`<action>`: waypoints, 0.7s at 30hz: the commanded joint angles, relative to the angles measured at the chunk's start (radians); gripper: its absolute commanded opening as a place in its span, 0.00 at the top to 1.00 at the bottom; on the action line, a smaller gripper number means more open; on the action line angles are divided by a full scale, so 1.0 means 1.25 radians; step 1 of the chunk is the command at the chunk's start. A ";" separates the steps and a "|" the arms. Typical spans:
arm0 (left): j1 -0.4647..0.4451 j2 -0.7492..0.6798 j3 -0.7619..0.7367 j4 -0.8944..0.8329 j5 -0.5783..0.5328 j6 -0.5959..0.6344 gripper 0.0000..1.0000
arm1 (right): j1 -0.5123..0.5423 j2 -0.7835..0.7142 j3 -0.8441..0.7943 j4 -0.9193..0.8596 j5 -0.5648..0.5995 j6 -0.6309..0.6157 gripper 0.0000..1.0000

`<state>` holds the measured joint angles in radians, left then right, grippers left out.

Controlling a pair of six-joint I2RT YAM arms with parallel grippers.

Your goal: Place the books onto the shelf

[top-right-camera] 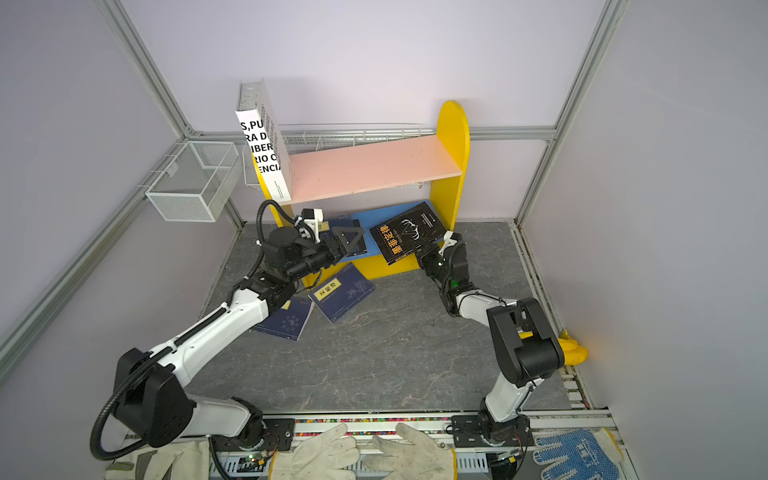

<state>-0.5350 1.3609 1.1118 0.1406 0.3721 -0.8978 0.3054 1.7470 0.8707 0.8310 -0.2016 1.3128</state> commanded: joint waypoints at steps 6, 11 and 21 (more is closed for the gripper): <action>0.011 -0.108 -0.061 -0.138 -0.071 0.080 0.14 | 0.001 0.031 0.056 0.109 0.099 0.046 0.84; 0.017 -0.176 -0.132 -0.111 -0.128 0.069 0.12 | 0.001 0.045 0.075 0.106 0.142 0.073 0.84; 0.019 -0.208 -0.135 -0.152 -0.152 0.094 0.11 | 0.002 0.089 0.113 0.053 0.167 0.115 0.82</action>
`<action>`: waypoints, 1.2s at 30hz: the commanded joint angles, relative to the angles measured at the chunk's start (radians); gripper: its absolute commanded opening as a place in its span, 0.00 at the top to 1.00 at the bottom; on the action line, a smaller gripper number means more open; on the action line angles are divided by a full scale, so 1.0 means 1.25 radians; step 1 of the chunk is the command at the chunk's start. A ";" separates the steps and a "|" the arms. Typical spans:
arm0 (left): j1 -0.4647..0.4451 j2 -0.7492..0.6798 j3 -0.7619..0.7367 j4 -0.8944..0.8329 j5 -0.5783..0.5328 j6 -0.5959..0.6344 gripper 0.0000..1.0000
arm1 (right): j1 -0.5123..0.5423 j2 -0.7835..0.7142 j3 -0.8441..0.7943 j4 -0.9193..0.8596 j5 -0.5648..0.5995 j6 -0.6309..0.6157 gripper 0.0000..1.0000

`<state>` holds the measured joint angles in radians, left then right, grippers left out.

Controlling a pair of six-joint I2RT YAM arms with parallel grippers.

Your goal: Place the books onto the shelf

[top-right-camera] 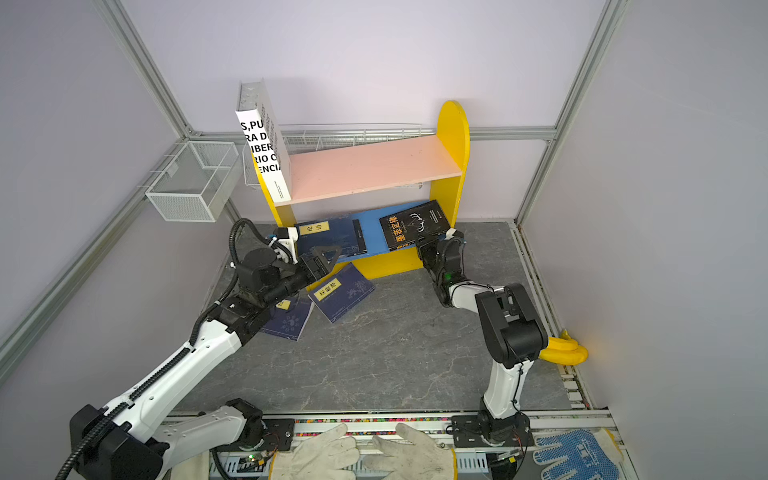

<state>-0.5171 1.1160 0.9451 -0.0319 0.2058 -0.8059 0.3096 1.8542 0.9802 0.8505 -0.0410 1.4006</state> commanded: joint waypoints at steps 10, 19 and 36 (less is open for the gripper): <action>0.006 -0.001 -0.019 0.006 -0.011 0.010 0.10 | 0.000 -0.016 0.038 -0.059 0.054 0.017 0.71; 0.007 0.000 -0.034 0.019 -0.010 0.004 0.10 | 0.000 -0.038 0.029 -0.141 0.047 -0.007 0.76; 0.008 0.017 -0.045 0.047 0.001 -0.010 0.10 | 0.012 -0.012 0.104 -0.158 0.077 -0.006 0.83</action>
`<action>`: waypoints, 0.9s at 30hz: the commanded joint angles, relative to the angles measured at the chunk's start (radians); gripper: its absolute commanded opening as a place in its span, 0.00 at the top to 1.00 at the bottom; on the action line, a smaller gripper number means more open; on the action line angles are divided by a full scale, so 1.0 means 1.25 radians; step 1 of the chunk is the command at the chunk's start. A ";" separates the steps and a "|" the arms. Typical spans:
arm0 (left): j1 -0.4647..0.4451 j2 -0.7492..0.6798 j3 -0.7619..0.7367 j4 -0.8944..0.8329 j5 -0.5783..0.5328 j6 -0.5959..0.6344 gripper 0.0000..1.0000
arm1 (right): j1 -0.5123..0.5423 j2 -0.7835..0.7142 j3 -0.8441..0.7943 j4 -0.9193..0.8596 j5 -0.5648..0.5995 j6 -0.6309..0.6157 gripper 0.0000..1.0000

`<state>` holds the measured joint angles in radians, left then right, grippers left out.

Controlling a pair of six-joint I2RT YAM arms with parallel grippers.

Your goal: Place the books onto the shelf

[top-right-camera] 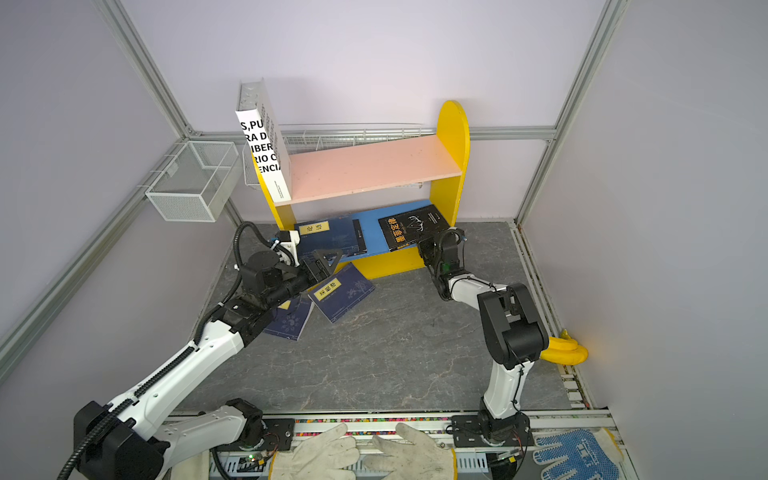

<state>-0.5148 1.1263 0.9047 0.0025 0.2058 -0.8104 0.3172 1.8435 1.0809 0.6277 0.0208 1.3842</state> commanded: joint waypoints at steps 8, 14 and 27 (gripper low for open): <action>0.010 0.004 -0.009 0.007 -0.005 0.004 0.10 | 0.011 0.024 0.026 0.036 0.034 0.021 0.83; 0.018 -0.003 -0.005 -0.002 -0.003 0.008 0.10 | 0.010 0.014 0.023 0.011 0.027 0.011 0.64; 0.018 0.007 -0.029 0.035 0.018 -0.014 0.10 | 0.020 -0.106 0.049 -0.310 0.055 -0.123 0.56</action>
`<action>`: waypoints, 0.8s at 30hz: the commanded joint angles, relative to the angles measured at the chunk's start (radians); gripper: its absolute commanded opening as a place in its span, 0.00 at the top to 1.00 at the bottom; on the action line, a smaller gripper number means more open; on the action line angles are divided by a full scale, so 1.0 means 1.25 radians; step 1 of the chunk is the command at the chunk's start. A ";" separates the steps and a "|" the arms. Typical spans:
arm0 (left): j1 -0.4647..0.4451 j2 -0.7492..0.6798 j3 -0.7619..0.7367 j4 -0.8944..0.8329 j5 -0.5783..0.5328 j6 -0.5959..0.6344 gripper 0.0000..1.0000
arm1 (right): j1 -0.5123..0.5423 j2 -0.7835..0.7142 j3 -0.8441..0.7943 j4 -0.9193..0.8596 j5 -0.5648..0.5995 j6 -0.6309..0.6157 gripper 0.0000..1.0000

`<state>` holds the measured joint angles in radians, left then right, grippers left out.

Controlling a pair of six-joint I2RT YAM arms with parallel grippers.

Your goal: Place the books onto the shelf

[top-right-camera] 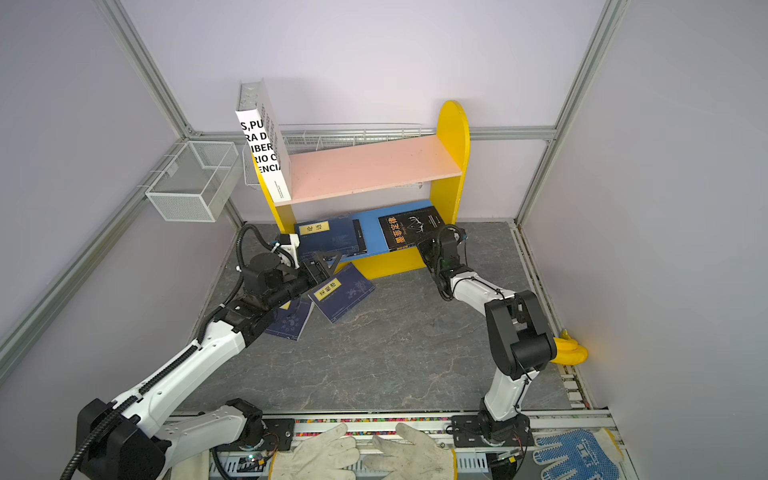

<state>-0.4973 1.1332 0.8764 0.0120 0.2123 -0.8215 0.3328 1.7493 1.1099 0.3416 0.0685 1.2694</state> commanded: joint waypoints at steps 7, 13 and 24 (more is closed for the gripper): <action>0.004 0.001 -0.012 0.033 0.016 -0.006 0.10 | 0.017 -0.033 0.029 -0.066 0.008 -0.023 0.66; 0.004 -0.007 -0.019 0.027 0.009 -0.004 0.10 | 0.021 -0.023 0.039 -0.065 0.007 -0.029 0.70; 0.006 -0.009 -0.023 0.027 0.008 -0.002 0.10 | 0.022 0.008 0.059 -0.049 0.011 -0.017 0.72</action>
<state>-0.4961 1.1332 0.8589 0.0319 0.2249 -0.8257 0.3553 1.7378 1.1606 0.2592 0.0711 1.2373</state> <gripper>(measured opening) 0.899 0.280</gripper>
